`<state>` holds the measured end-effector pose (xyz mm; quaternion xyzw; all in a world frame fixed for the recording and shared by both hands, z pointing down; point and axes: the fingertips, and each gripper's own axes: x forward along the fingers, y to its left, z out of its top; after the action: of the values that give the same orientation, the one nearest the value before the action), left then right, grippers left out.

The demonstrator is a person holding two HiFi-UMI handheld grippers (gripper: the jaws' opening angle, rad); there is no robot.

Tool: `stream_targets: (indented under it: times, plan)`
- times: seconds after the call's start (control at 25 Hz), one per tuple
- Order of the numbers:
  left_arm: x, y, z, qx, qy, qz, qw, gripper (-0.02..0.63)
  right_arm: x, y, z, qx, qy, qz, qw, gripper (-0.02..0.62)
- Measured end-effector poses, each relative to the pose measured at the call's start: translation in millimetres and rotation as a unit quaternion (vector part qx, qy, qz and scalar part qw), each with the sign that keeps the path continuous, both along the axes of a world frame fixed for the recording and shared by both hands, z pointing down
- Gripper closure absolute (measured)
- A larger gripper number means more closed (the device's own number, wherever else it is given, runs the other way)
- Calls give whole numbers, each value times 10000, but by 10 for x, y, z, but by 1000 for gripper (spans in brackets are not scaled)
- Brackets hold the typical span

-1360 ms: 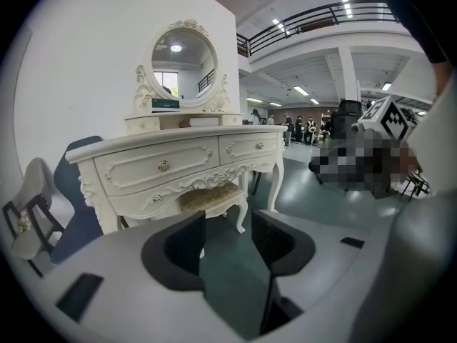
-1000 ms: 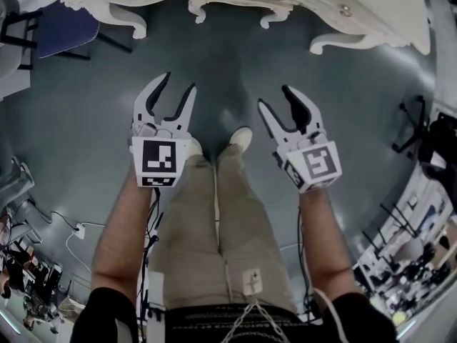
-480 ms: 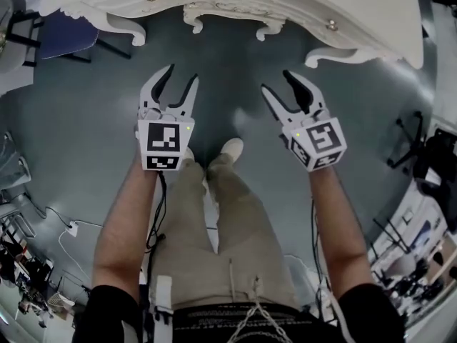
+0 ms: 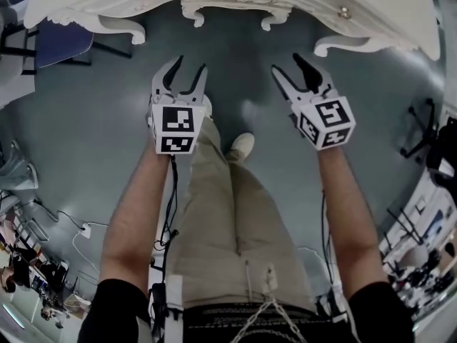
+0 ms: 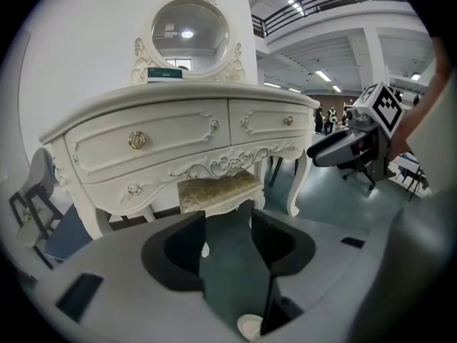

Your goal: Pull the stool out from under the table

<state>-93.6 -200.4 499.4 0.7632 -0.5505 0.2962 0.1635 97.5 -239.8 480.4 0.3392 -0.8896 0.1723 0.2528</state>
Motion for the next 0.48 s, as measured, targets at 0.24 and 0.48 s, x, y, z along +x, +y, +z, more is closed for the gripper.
stream_targets:
  times: [0.24, 0.48]
  plan:
    - [-80, -231, 404, -213, 18, 24, 9998, 420, -38, -246, 389, -106, 271, 199, 9994, 387]
    - [-265, -511, 870, -417, -36, -24, 9991, 420, -132, -577, 754, -121, 416, 310, 9986, 387]
